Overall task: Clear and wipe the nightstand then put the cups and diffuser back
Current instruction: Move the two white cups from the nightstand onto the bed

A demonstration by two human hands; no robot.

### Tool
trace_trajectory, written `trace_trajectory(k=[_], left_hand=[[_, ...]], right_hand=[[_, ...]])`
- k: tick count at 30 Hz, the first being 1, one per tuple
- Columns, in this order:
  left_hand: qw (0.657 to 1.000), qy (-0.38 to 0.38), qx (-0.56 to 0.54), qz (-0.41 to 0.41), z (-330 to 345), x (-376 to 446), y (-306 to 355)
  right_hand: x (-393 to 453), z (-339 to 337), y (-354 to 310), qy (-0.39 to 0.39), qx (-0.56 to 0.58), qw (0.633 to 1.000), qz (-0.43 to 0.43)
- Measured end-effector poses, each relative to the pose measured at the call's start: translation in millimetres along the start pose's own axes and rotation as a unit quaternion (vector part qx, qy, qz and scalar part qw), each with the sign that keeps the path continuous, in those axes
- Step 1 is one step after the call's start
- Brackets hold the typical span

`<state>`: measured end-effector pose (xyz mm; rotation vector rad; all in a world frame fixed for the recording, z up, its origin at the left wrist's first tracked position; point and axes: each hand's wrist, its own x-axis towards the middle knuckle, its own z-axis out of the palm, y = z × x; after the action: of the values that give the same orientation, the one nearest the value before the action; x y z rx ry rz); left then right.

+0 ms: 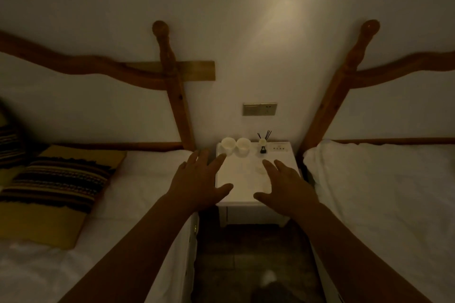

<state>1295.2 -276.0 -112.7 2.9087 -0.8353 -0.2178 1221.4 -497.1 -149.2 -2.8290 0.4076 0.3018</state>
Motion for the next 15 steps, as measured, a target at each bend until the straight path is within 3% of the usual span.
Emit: trace_trajectory(k=[4,15], left_hand=[[1.0,-0.011,0.004,-0.005,15,68,-11],[0.992,-0.092,-0.048,-0.071,79,247,-28]], right_hand=[[71,-3,12,0.005,0.002,1.0,-0.012],[265,11,39,-0.099,-0.036,0.993,-0.056]])
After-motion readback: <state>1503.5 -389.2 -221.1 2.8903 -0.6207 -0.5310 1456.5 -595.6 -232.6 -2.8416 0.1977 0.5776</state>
